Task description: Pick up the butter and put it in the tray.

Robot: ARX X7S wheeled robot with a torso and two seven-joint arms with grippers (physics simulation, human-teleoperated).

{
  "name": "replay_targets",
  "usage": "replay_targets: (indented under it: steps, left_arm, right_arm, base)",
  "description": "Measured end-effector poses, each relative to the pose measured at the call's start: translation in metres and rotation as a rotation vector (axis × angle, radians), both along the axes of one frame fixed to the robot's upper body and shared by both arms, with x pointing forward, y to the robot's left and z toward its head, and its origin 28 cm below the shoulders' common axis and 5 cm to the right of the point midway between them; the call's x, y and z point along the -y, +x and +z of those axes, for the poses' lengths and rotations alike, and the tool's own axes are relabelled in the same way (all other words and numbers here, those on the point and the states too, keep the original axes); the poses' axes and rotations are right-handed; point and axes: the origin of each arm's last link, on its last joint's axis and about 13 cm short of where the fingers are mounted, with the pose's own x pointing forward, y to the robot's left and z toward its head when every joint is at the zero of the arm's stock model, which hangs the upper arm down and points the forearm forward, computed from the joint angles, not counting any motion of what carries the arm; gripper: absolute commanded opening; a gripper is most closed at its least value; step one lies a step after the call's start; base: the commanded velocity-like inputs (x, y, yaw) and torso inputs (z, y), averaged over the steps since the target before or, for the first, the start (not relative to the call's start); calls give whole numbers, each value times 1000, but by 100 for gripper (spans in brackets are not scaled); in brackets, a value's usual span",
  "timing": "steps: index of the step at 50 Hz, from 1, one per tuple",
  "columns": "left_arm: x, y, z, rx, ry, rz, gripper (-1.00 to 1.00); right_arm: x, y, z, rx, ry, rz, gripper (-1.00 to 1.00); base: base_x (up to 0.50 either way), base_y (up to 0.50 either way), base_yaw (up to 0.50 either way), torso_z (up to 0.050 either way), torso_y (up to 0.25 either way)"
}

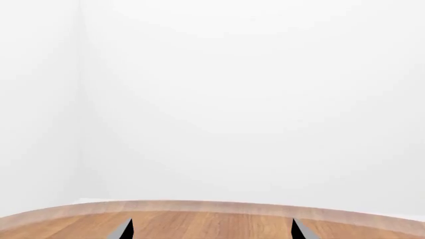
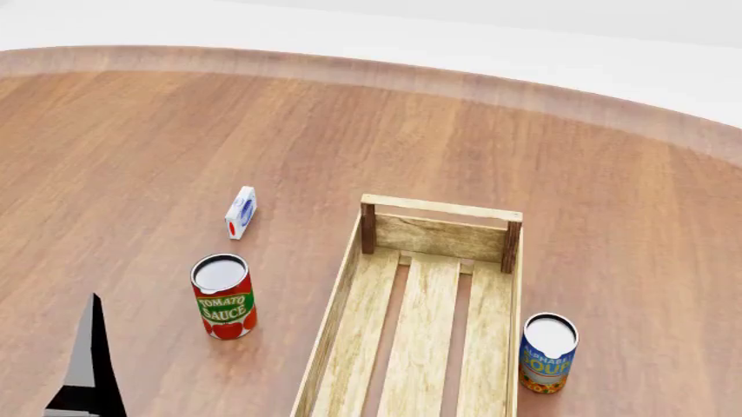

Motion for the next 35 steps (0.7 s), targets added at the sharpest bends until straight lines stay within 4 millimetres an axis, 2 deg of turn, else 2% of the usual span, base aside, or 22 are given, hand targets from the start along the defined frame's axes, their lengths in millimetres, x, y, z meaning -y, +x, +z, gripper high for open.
replay_targets:
  steps: [14,35]
  left_arm:
    - [1,0,0,-1,1,-2,100]
    - [0,0,-2,-7,2,-1,100]
  right_arm:
    - [3,-3,-9,2,5,-23,100]
    - [0,5,-22,20,10,-26,100]
  base:
    - [0,0,0,0,0]
    - [0,0,0,0,0]
